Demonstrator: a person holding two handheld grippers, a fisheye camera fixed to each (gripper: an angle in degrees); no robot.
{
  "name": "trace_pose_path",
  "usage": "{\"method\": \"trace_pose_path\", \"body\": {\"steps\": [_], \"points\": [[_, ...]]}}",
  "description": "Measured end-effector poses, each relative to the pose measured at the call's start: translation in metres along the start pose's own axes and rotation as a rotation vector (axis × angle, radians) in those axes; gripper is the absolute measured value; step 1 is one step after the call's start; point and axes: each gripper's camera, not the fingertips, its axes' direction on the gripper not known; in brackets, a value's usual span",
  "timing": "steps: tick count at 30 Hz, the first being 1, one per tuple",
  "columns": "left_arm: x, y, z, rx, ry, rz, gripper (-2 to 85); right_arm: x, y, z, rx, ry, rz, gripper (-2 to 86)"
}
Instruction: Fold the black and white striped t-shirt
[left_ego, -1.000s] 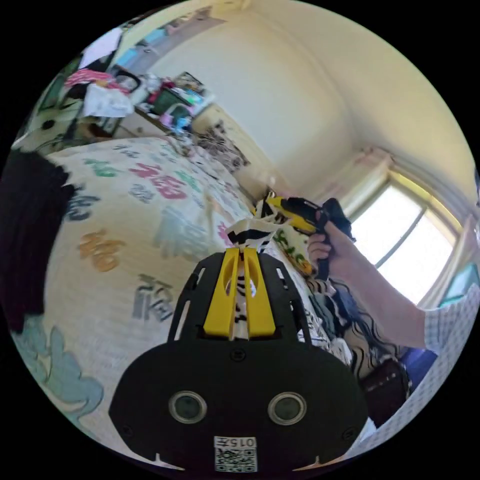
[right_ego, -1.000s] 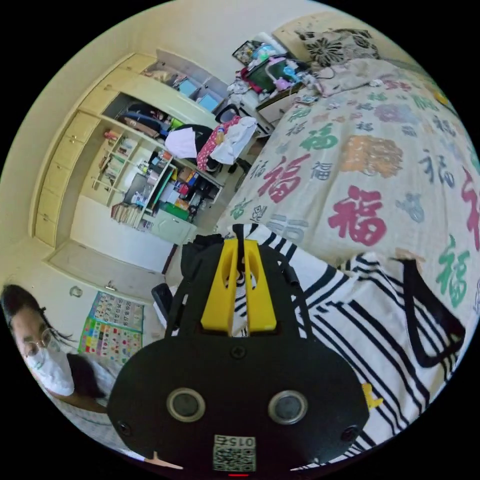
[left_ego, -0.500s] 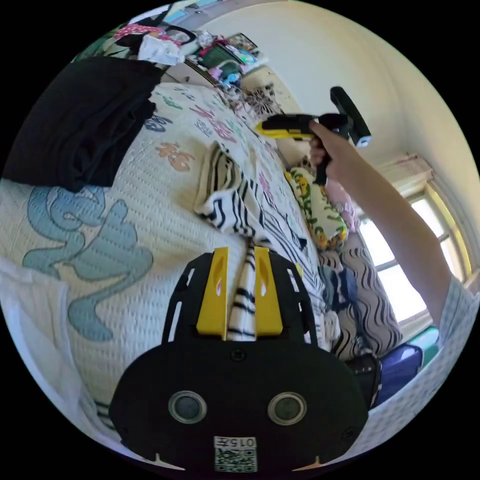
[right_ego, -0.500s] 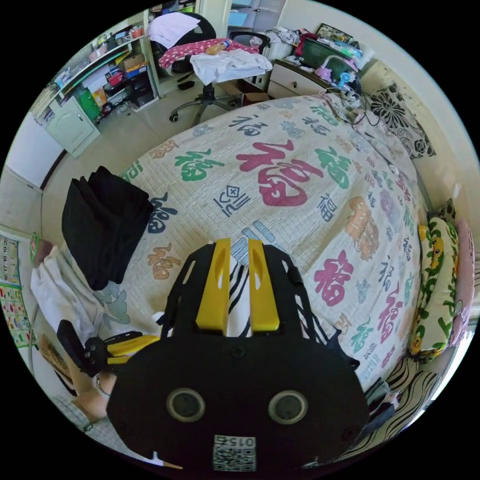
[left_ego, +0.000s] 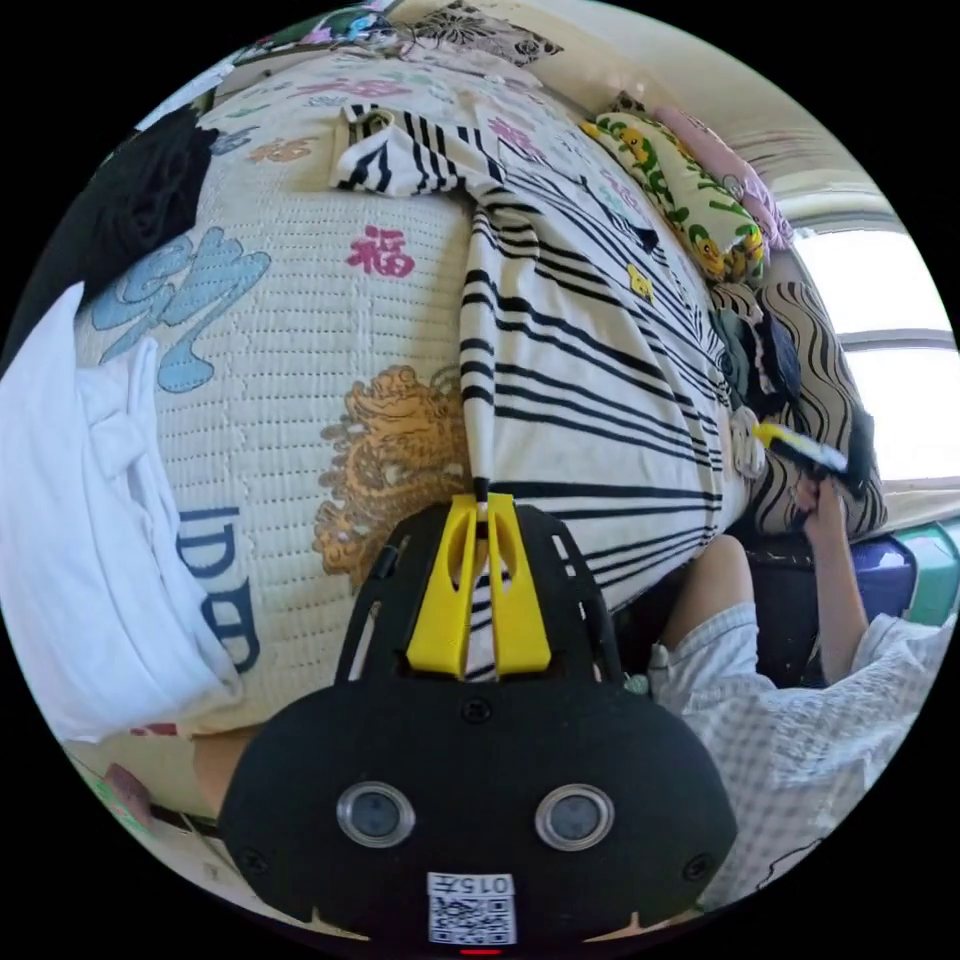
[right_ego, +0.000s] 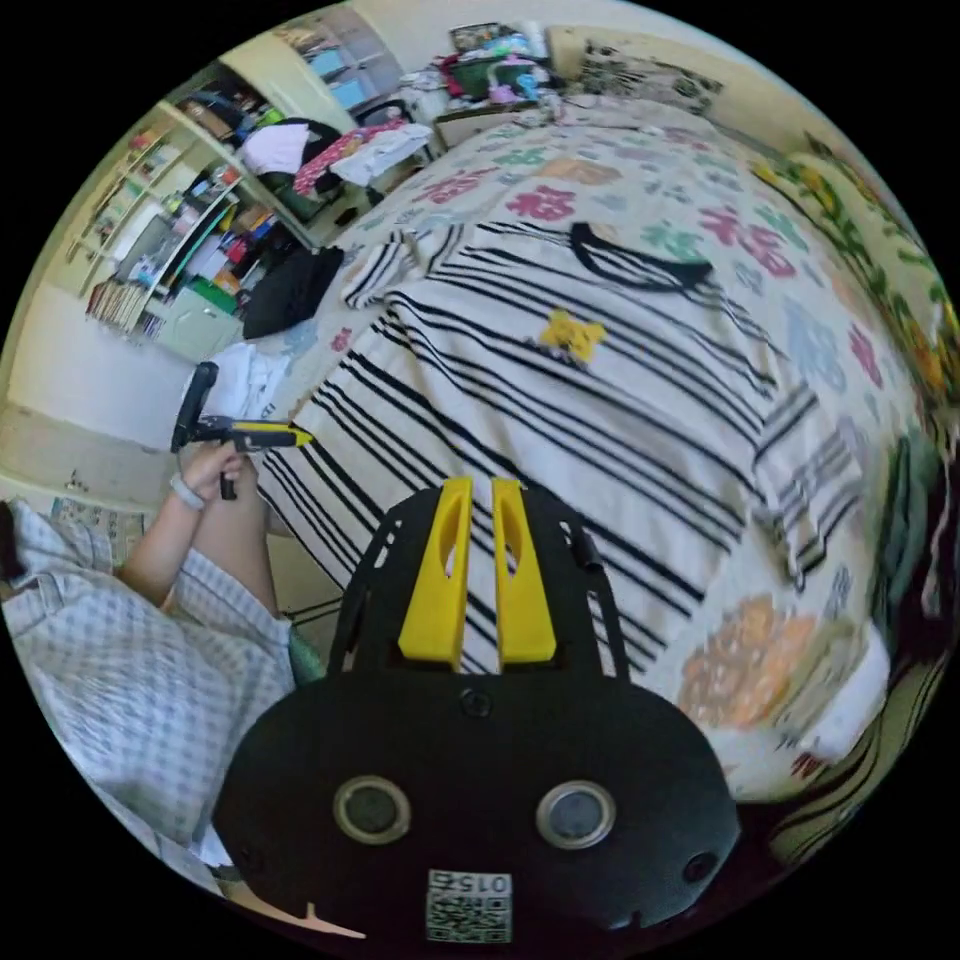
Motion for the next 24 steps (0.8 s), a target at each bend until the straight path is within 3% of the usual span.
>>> {"method": "trace_pose_path", "body": {"steps": [4,7,10,14,19,24], "points": [[0.033,0.013,-0.034,-0.059,-0.075,0.022,7.7,0.056,0.147,0.03,-0.003,-0.003,0.337,6.7],[0.056,0.017,-0.049,-0.118,-0.103,0.033,10.8,0.079,0.196,0.069,-0.015,0.015,0.446,10.0],[0.076,0.014,-0.044,-0.267,-0.181,0.048,12.3,0.097,0.211,0.121,-0.055,-0.045,0.489,11.4],[0.091,0.006,-0.052,-0.262,-0.318,0.02,7.6,0.11,0.215,0.174,-0.095,-0.025,0.533,9.3],[0.1,0.009,-0.086,-0.253,-0.245,0.005,1.1,0.113,0.234,0.218,-0.139,-0.049,0.433,2.1],[0.125,0.037,-0.139,-0.179,-0.209,0.047,-0.1,0.122,0.27,0.242,-0.047,-0.105,0.436,0.5]]}}
